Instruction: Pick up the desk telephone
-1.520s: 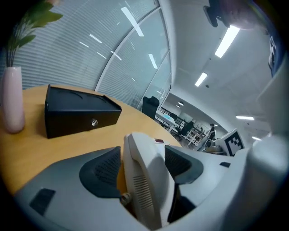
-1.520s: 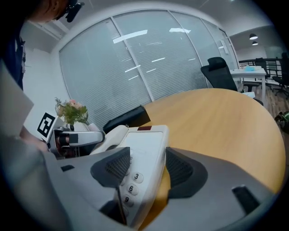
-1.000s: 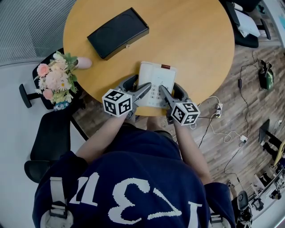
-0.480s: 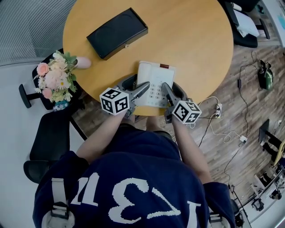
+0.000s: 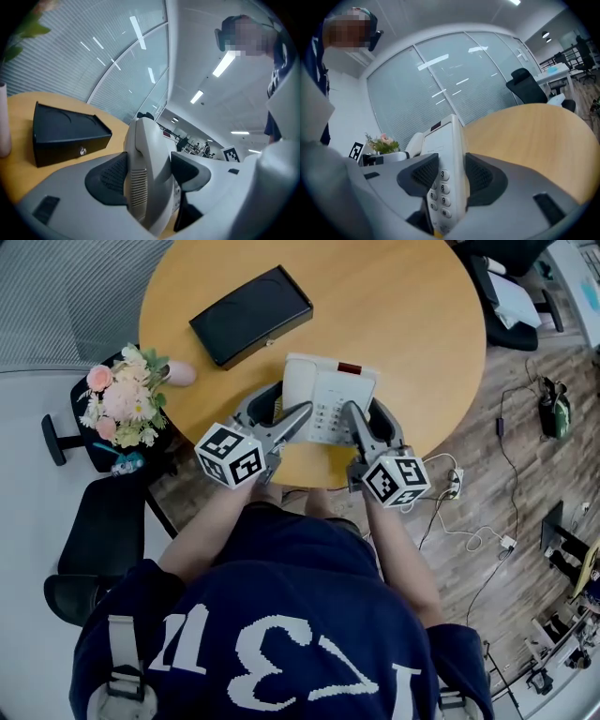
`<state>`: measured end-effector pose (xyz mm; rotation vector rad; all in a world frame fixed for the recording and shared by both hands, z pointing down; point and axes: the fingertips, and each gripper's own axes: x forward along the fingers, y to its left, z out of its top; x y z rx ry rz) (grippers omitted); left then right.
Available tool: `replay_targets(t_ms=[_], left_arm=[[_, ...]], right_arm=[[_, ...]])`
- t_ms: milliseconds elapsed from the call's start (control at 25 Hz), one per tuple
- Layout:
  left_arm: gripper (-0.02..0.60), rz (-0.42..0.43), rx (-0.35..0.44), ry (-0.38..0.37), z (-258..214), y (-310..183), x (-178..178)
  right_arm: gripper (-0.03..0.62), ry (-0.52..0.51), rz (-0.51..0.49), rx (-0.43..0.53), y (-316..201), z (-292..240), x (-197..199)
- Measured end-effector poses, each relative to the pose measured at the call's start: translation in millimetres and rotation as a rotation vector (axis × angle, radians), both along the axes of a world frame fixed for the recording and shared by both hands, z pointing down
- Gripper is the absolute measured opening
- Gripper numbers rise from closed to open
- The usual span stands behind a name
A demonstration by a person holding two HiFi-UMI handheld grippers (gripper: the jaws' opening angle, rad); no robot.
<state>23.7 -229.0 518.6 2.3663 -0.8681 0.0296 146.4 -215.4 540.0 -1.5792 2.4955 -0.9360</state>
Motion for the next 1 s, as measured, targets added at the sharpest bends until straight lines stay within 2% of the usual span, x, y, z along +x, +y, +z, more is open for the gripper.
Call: replay_targets(t_ms=[280,440,800,1000], left_arm=[[0.295,-0.019,0.213,0.017,-84,-27,4],[0.295,-0.030,0.325,0.026,-132,-38,7],[0.295,-0.020,0.531,0.019,-223,-44,21],[0.295,-0.026,0.591,0.012,-250,-39,22]], right_arm=[[0.193,0.080,-0.032,0.246,-33,-90,4],[0.192,0.090,-0.042,0.358,-46,-139,7],[0.188,0.078,-0.036,0.511,-55,-226,21],[0.187,0.091,-0.029,0.569,-52,-252,21]])
